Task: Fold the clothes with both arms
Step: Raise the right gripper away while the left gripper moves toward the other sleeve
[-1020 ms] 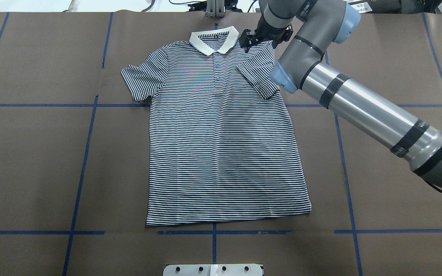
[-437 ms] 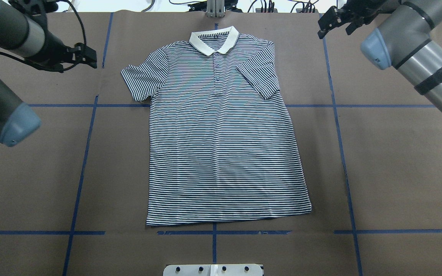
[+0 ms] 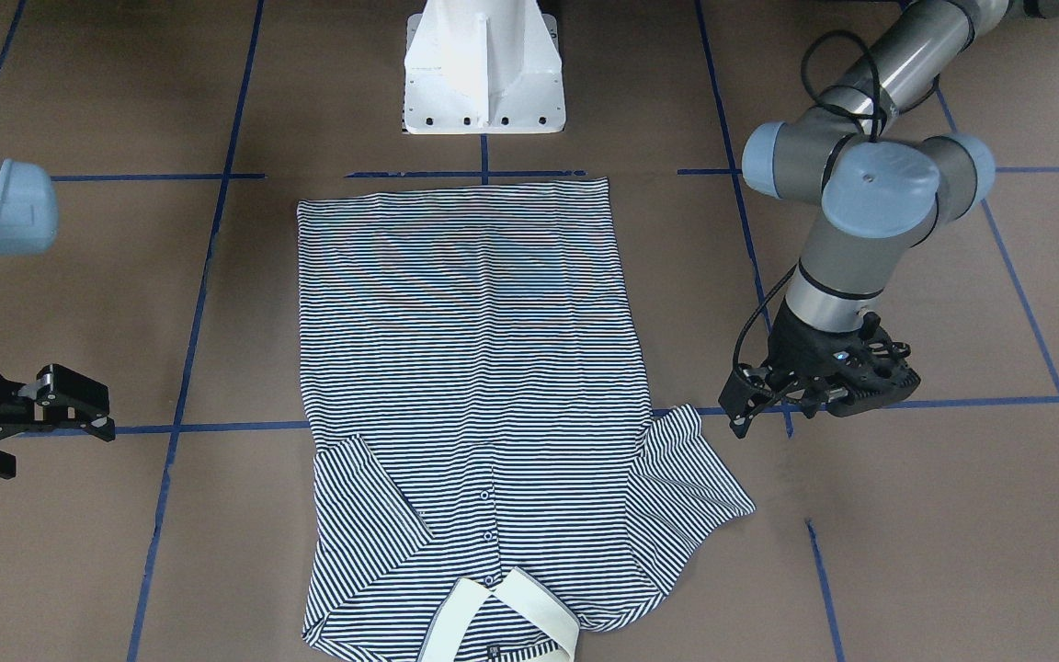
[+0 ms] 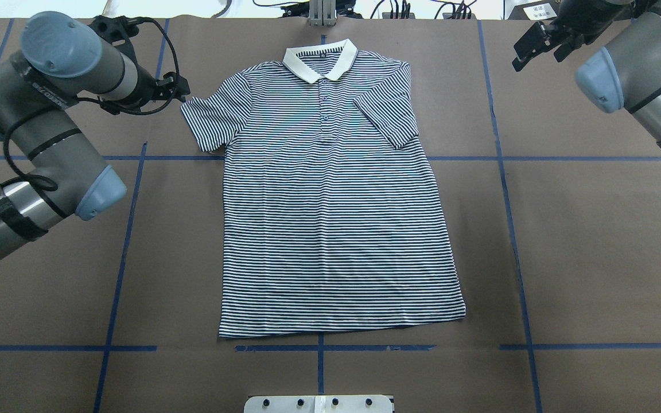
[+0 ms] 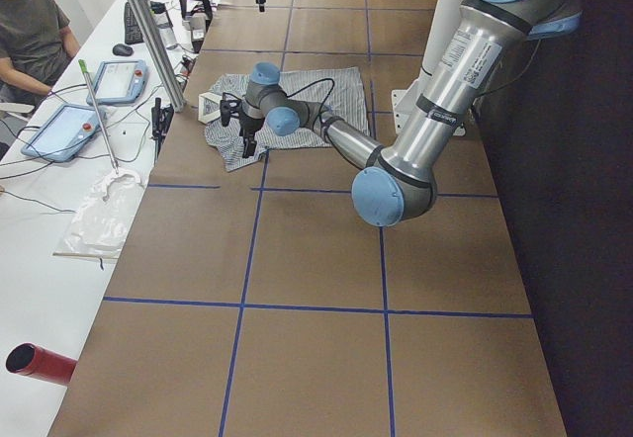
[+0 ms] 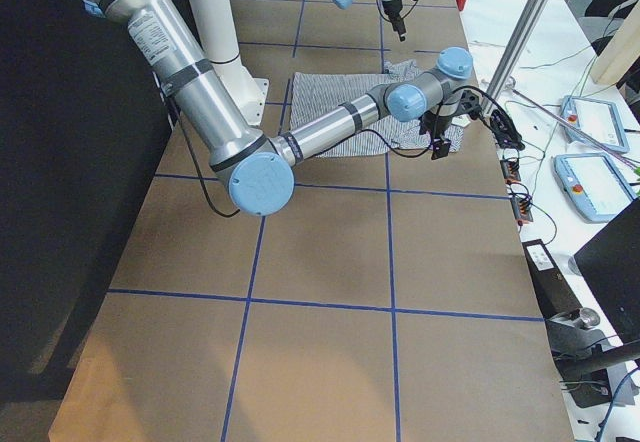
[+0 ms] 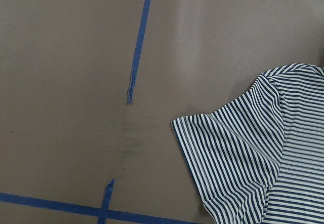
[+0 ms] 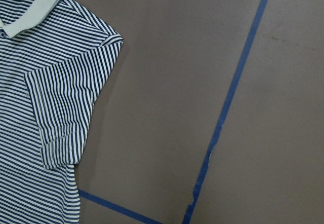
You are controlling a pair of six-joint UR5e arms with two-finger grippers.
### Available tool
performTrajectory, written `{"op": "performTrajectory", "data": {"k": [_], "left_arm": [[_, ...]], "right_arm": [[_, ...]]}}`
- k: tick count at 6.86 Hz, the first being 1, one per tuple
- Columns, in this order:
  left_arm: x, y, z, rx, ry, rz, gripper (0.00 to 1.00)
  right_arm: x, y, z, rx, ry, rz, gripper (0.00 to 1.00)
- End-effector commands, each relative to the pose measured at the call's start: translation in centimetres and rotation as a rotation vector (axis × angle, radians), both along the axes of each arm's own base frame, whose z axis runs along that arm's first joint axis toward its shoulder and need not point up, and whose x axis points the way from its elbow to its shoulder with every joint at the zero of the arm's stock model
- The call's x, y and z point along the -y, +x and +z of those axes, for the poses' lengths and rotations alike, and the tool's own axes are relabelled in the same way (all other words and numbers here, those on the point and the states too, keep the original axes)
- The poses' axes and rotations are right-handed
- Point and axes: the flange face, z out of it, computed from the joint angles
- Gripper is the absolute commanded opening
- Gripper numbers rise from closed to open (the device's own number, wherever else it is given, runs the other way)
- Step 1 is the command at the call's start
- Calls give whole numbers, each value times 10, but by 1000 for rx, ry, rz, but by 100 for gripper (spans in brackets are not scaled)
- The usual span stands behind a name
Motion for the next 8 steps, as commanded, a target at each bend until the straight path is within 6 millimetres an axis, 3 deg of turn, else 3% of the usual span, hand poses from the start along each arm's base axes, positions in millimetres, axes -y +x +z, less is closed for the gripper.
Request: {"op": "performTrajectory", "data": {"k": [1,3,6,8], "left_arm": [[31,45,27,27,35,-38,100],[49,71,37,39,57,-42,98],[45,80,47,60,60,-31,95],[45,82,47,63,65,-24,88]], "right_arm": [[-14,0,9,-7,-5,-6,100],[-16,-3,7,-5,-7,-6,100],[-18,-8,7,-7,-6,-11,100],[-18,-7,7,-9,-7,-8,100]]}}
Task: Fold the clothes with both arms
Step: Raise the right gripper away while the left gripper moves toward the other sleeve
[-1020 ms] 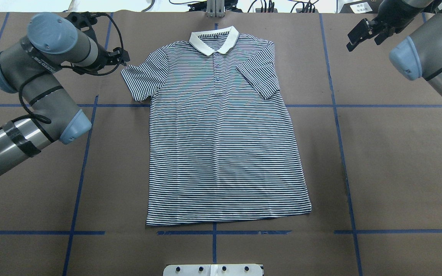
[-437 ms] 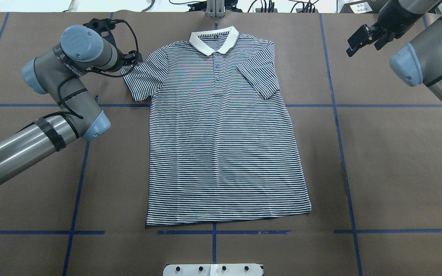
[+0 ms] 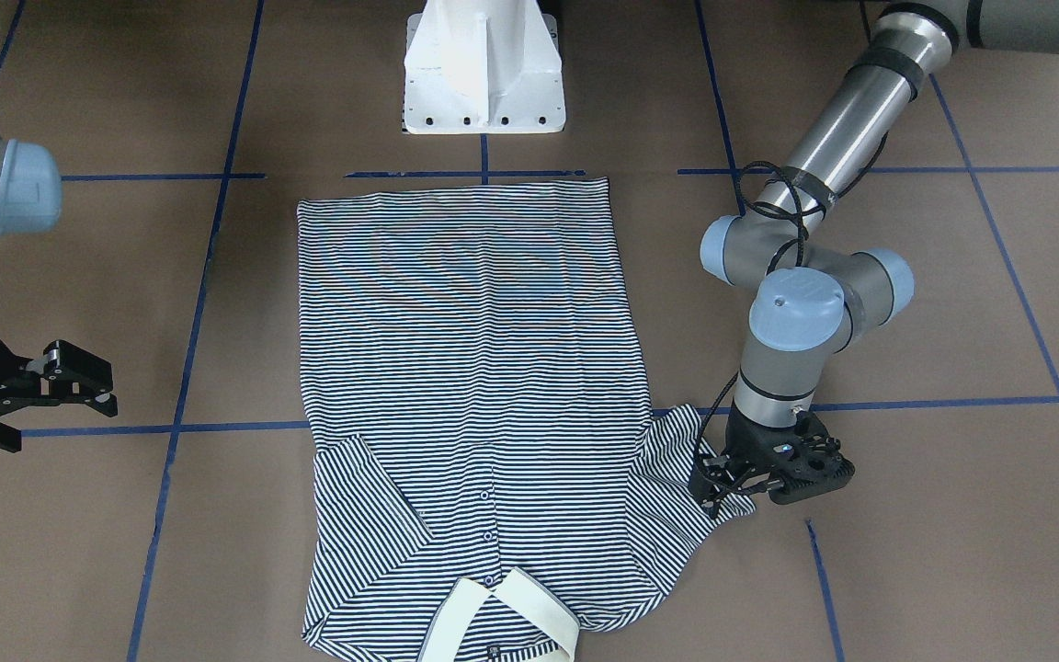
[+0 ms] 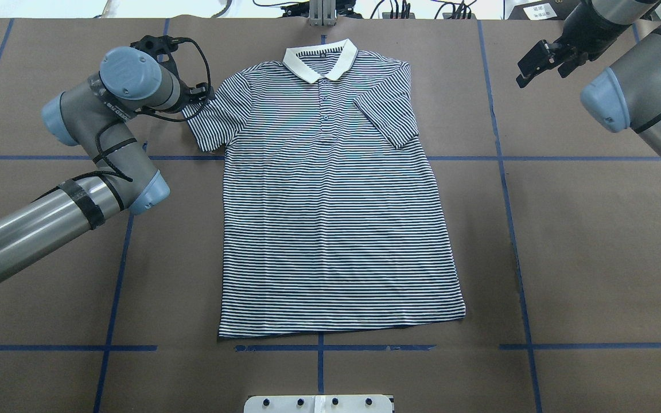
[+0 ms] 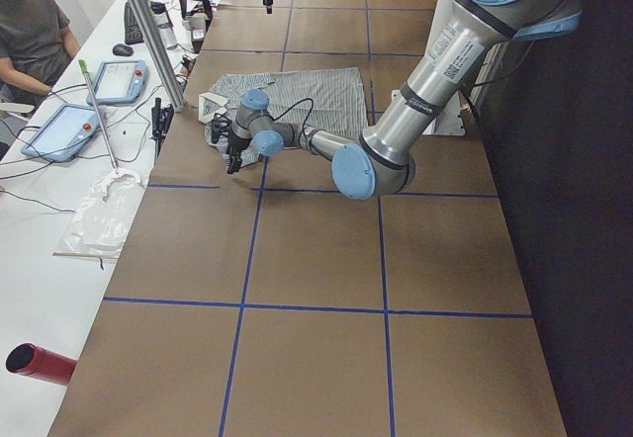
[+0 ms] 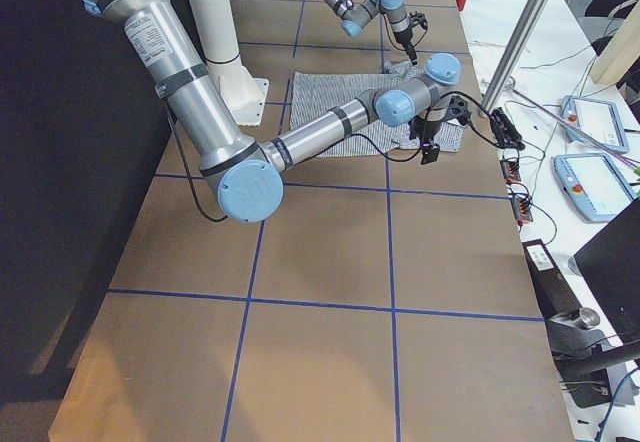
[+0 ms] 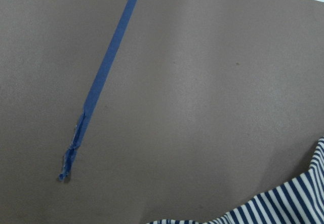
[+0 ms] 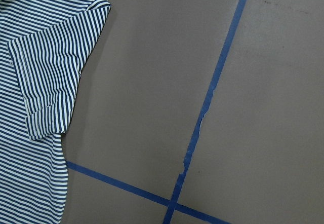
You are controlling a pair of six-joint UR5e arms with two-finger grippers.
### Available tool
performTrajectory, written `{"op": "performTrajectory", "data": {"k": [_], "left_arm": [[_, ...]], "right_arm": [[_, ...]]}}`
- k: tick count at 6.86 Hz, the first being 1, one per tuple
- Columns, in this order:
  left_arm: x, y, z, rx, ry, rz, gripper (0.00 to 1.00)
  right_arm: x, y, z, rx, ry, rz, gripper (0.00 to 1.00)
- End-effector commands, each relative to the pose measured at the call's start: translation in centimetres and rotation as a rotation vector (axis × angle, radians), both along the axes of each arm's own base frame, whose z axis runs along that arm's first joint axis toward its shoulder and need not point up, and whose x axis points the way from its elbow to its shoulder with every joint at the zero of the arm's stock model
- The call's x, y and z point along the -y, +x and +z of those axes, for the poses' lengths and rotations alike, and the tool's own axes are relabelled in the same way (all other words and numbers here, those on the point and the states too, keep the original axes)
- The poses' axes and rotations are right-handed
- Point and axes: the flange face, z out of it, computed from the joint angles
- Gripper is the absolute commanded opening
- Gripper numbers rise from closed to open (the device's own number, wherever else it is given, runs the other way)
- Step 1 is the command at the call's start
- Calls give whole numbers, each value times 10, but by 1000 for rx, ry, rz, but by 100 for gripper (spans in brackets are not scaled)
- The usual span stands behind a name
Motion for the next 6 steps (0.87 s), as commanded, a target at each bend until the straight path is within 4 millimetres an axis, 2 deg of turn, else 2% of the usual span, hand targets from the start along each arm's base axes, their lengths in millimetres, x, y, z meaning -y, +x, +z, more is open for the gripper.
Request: {"op": "performTrajectory", "data": {"k": [1,2,3,6], "left_arm": [[0,2,-1,0,2,4,81],[0,2,-1,-1,3,4,71],[0,2,0,2,1,3,67],[0,2,3,9,1,7,64]], "right_arm": [[0,0,0,-1,1,1,100],[0,0,0,-1,1,1,100],[0,0,-1,0,2,1,100],[0,0,-2,1,3,1,100]]}}
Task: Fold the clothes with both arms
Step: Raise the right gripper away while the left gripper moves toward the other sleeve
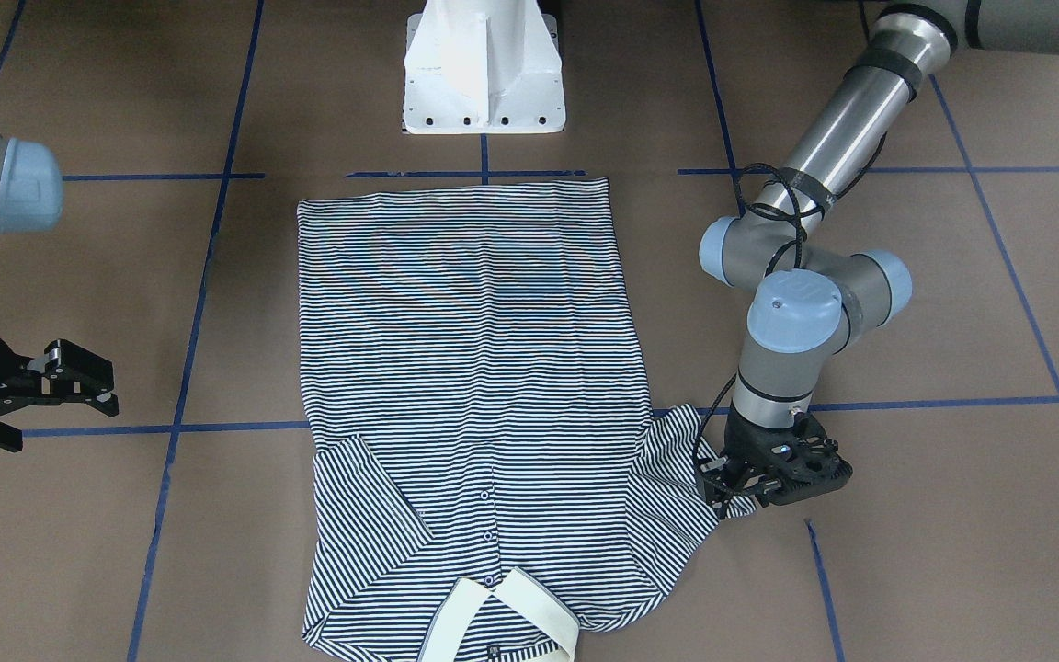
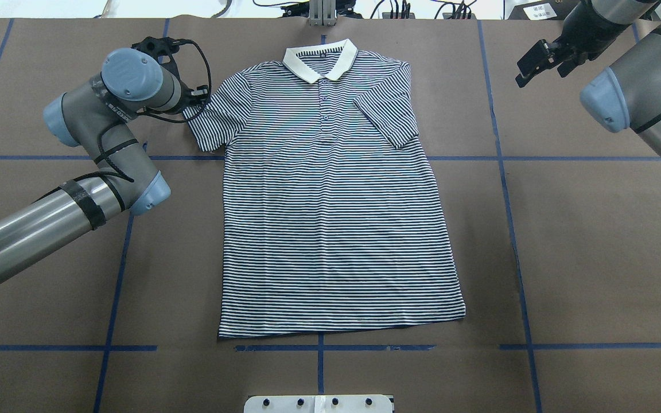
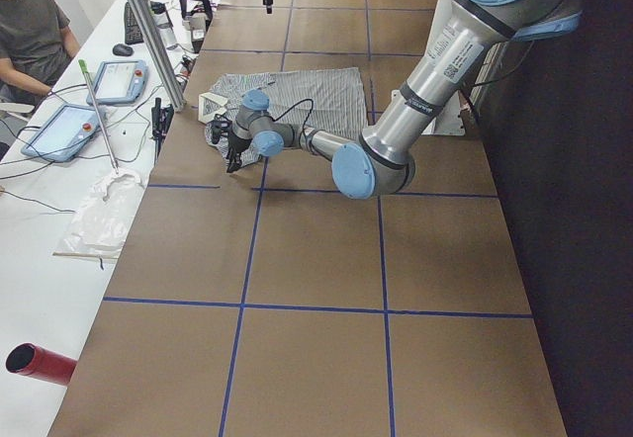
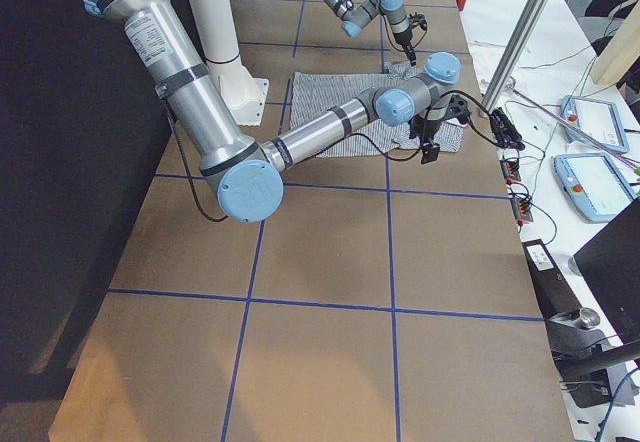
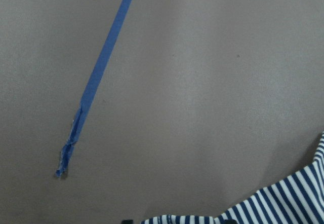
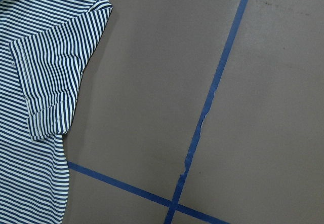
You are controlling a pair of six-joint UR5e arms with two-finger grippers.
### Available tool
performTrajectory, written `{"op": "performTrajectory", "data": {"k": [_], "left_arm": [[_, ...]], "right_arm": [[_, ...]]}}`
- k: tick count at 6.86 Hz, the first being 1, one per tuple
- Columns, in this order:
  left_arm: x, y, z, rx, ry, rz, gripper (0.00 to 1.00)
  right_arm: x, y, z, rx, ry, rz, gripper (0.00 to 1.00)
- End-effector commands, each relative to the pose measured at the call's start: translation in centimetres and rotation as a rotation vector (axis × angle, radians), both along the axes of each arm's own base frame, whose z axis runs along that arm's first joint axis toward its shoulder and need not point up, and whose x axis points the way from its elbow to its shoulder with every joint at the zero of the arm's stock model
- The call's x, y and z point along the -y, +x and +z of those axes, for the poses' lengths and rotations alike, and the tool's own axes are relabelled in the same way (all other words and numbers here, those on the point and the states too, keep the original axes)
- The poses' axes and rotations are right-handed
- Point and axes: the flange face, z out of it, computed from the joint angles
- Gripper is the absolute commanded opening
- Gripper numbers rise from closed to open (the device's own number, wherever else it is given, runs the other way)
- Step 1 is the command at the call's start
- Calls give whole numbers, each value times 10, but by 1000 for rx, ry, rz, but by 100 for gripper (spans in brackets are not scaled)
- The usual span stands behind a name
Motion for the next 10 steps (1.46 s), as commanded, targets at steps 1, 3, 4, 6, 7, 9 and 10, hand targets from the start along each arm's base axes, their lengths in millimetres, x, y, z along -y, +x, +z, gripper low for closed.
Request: {"op": "performTrajectory", "data": {"k": [1,3,4,6,7,9,10], "left_arm": [[2,-2,1,11,11,5,64],[3,-3,1,12,12,2,57],[2,-2,1,12,12,4,51],[3,-4,1,13,9,-1,24],[3,-4,1,13,9,-1,11],[3,-3,1,16,11,2,0],[3,-3,-5,9,17,3,0]], "right_arm": [[0,0,1,0,-1,0,100],[0,0,2,-1,-3,0,100],[0,0,2,-1,-3,0,100],[1,1,3,-4,-5,2,100],[1,1,2,-3,-4,2,100],[1,1,2,-3,-4,2,100],[1,1,2,-3,-4,2,100]]}}
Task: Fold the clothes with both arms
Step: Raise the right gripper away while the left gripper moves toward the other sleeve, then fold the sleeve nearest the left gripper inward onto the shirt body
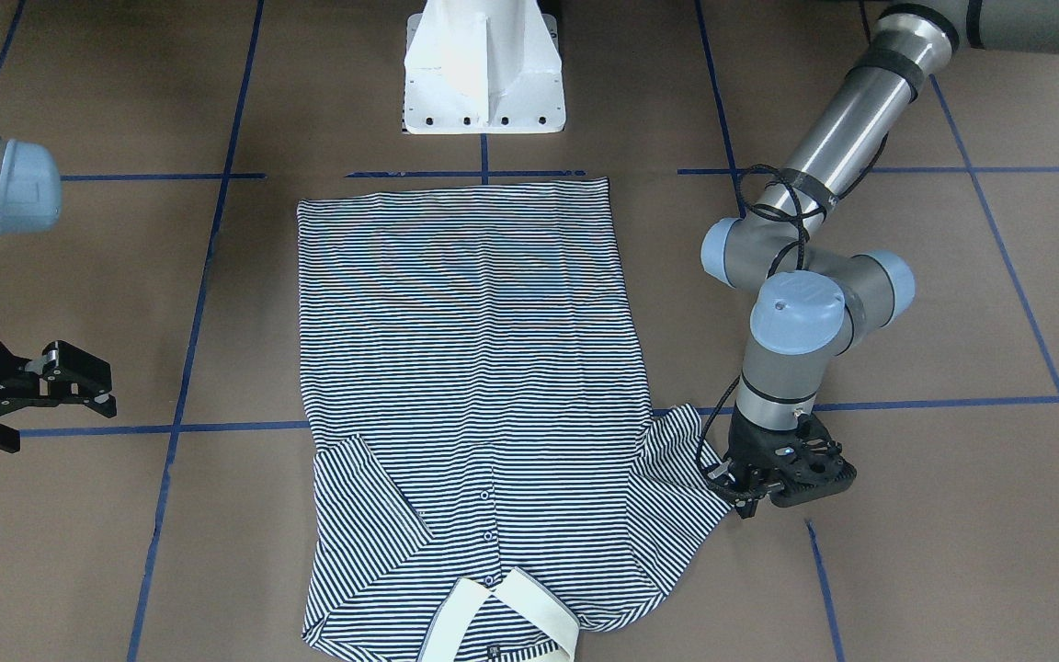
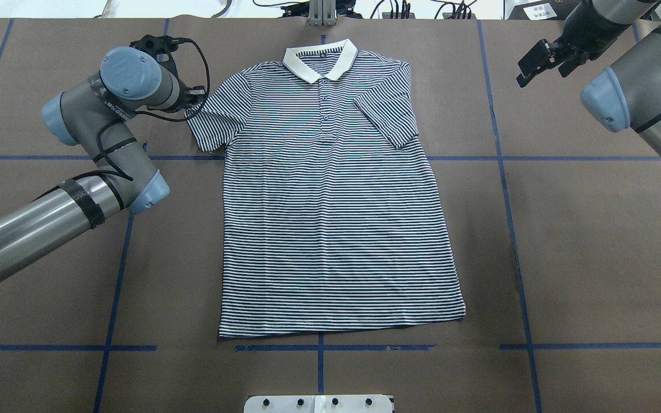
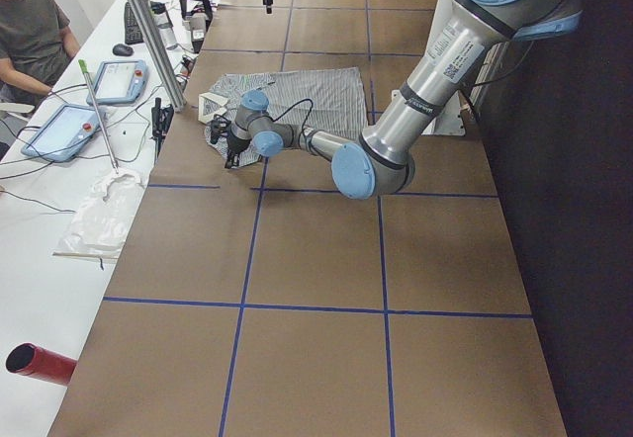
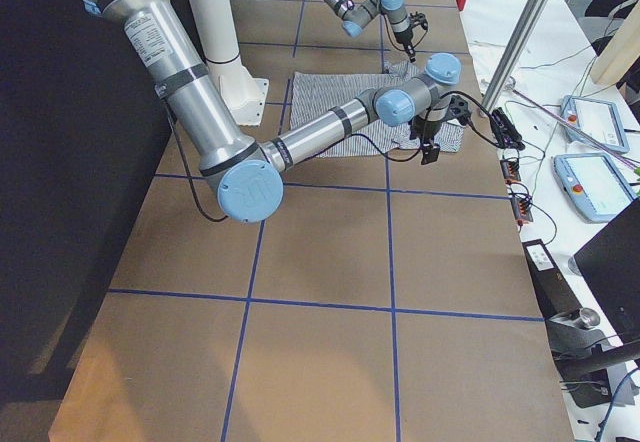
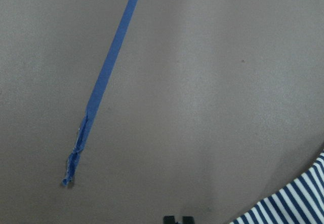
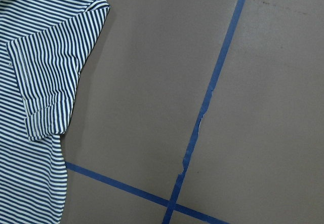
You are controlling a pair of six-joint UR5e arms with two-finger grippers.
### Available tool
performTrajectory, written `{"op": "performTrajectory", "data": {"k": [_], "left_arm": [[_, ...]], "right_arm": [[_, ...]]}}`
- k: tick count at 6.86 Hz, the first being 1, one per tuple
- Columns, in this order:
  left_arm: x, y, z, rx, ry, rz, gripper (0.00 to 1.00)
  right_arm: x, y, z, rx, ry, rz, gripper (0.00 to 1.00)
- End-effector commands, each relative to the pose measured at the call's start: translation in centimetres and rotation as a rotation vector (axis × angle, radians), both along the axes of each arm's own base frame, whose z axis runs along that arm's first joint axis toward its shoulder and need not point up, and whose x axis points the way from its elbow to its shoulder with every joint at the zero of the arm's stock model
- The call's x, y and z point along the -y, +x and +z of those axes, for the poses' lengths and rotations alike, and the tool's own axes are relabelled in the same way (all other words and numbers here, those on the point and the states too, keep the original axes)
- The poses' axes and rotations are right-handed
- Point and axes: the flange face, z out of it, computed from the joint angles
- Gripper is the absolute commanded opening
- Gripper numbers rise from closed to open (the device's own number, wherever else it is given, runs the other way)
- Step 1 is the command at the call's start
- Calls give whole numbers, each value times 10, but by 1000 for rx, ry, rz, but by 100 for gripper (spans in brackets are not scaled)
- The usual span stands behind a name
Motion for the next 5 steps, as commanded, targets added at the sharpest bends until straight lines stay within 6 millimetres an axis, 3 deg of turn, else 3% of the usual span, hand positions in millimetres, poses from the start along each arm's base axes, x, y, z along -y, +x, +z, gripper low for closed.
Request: {"op": "performTrajectory", "data": {"k": [1,2,3,4,5], "left_arm": [[1,1,-15,-11,1,-2,0],[0,-1,-24,-8,-4,-4,0],[-4,-8,-46,13,-27,-8,0],[-12,-14,-76,-2,-70,-44,0],[-8,1,-123,-98,-147,-139,0]], "right_arm": [[0,0,3,-2,-5,0,100],[1,-1,4,-3,-4,-2,100],[1,-2,2,1,-2,-2,100],[1,-1,4,-1,-2,-2,100],[0,-1,3,1,3,-2,100]]}}
